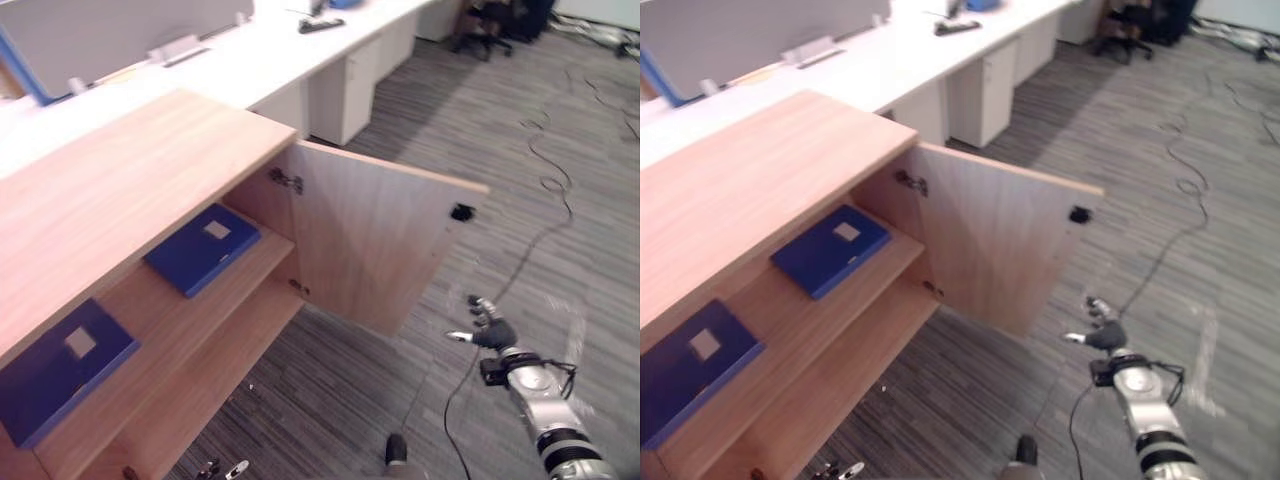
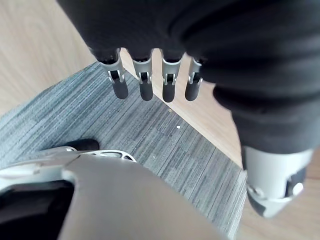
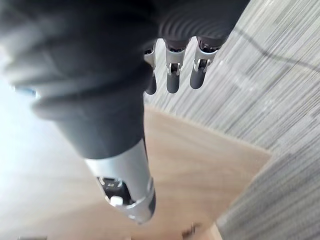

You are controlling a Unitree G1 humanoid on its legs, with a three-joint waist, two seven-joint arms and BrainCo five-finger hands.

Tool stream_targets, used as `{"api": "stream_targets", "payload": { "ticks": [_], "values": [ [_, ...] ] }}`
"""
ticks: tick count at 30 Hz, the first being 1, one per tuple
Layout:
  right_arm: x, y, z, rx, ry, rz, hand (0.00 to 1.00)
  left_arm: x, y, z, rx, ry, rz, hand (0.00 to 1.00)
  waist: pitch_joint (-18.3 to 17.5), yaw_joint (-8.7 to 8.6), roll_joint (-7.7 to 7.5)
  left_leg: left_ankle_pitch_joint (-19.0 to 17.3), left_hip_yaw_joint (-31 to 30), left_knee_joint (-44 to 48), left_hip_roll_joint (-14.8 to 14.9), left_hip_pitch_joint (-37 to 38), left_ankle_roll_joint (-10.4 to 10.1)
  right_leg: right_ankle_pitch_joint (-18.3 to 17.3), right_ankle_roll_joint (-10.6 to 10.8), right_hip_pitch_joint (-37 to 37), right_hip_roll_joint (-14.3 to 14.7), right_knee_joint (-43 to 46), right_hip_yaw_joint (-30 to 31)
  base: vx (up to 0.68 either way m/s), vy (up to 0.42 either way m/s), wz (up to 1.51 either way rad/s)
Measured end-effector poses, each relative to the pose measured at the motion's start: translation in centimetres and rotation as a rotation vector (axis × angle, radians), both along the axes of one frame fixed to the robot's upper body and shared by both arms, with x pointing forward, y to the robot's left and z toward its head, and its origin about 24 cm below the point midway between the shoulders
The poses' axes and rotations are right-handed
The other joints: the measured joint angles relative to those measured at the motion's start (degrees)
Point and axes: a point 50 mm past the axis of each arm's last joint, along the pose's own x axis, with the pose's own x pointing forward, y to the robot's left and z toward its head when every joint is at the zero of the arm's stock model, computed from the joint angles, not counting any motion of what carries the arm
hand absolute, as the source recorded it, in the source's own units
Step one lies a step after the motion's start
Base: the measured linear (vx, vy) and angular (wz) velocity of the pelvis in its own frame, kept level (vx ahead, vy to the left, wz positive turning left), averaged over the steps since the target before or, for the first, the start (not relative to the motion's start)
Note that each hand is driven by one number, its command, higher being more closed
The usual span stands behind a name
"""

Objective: Walk over to the cabinet, pick up the folder, carry it to the office cabinet, place the folder inside the office cabinet, then close the office cabinet door

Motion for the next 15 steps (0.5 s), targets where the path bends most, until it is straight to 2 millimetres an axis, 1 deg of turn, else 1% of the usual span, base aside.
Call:
{"api": "stream_targets", "payload": {
  "ticks": [1, 2, 5, 7, 8, 9, 10, 11, 12, 13, 14, 15],
  "values": [
    [-0.2, -0.8, 0.4, -0.02, -0.006, -0.023, 0.0, -0.2, -0.1, -0.1, -0.003, 0.011, -0.004, 0.0, 0.5, -0.85, 0.3, -0.3, 0.4, 0.2, -1.0, 0.6, 0.3, -0.2, 0.2, -1.4, -1.0, 3.2, 1.2, -0.12, 0.141, -0.21],
    [-0.4, -1.1, 0.5, -0.039, -0.007, -0.029, 0.0, -0.4, -0.1, -0.2, -0.004, 0.02, -0.004, 0.0, 0.7, -1.35, -0.07, -0.6, 0.6, 0.6, -1.7, 0.9, 0.5, -0.1, 0.2, -2.0, -1.8, 4.7, 1.2, -0.11, 0.133, -0.17],
    [-0.4, -1.0, 1.1, -0.047, -0.036, -0.026, 0.0, -0.5, 0.1, -0.2, -0.001, 0.021, 0.0, 0.0, 0.8, -1.39, -0.34, -1.7, 1.1, 2.3, -2.1, -0.8, 0.7, -0.1, 0.1, -2.6, -2.3, 2.7, 1.2, -0.07, 0.041, -0.15],
    [-0.2, -1.3, 1.5, -0.048, -0.054, -0.042, 0.0, -0.3, 0.1, -0.1, -0.004, 0.015, 0.01, 0.0, 1.0, -1.4, -0.35, -1.6, 0.7, 3.1, -1.5, -2.5, 0.4, -0.2, 0.1, -3.0, -1.7, 0.7, 1.3, -0.02, -0.066, -0.01],
    [0.1, -1.5, 1.8, -0.047, -0.067, -0.059, 0.0, -0.2, 0.0, -0.1, -0.012, 0.009, 0.028, 0.0, 1.6, -1.45, 0.04, -1.1, -0.2, 3.1, -0.4, -3.6, -0.5, -0.8, 0.4, -3.1, 0.0, -0.2, 1.1, 0.01, -0.117, 0.06],
    [0.2, -1.6, 1.9, -0.04, -0.082, -0.079, 0.0, -0.2, -0.1, -0.1, -0.016, 0.007, 0.04, 0.0, 1.8, -1.41, 0.24, -0.7, -0.9, 2.9, 0.6, -3.9, -1.2, -1.5, 0.1, -3.1, 1.2, -0.3, 1.0, 0.03, -0.159, 0.12],
    [0.2, -1.7, 2.1, -0.034, -0.096, -0.098, 0.0, -0.1, -0.1, -0.2, -0.02, 0.004, 0.047, 0.0, 1.8, -1.4, 0.53, -0.6, -1.5, 3.0, 1.5, -4.1, -1.5, -1.9, -0.1, -3.1, 2.0, 0.0, 0.8, 0.04, -0.112, 0.25],
    [0.4, -2.0, 2.5, -0.024, -0.127, -0.135, 0.0, 0.2, 0.0, -0.1, -0.021, -0.004, 0.058, 0.0, 2.1, -1.49, 0.86, -0.4, -3.0, 2.9, 2.9, -4.4, -2.1, -3.4, -0.9, -3.2, 2.9, 1.5, -0.8, 0.05, -0.192, 0.48],
    [0.4, -2.3, 2.7, -0.026, -0.143, -0.166, 0.0, 0.7, 0.1, 0.0, -0.023, -0.021, 0.081, 0.0, 2.1, -1.44, 0.9, -0.1, -4.4, 2.7, 4.5, -4.8, -2.9, -4.9, -1.4, -3.3, 3.7, 3.1, -2.6, 0.04, -0.169, 0.52],
    [0.6, -2.3, 3.0, -0.026, -0.154, -0.17, 0.0, 0.8, 0.2, 0.0, -0.026, -0.027, 0.097, 0.0, 2.0, -1.35, 0.96, 0.0, -5.0, 2.5, 5.1, -5.0, -3.2, -5.6, -1.6, -3.4, 4.1, 3.8, -3.4, 0.06, -0.197, 0.54],
    [1.3, -2.1, 3.6, -0.018, -0.185, -0.173, 0.0, 1.0, 0.2, 0.0, -0.035, -0.036, 0.128, 0.0, 1.8, -1.38, 1.09, 0.4, -6.1, 1.9, 6.4, -5.5, -4.0, -6.9, -2.0, -4.0, 4.8, 5.3, -4.9, 0.05, -0.121, 0.36],
    [1.7, -2.0, 4.0, -0.011, -0.202, -0.176, 0.0, 1.1, 0.2, 0.1, -0.041, -0.04, 0.137, 0.0, 1.6, -1.4, 1.31, 0.7, -6.7, 1.7, 6.9, -6.1, -4.3, -7.4, -2.4, -4.3, 5.0, 5.7, -5.7, 0.08, -0.144, 0.5]
  ]
}}
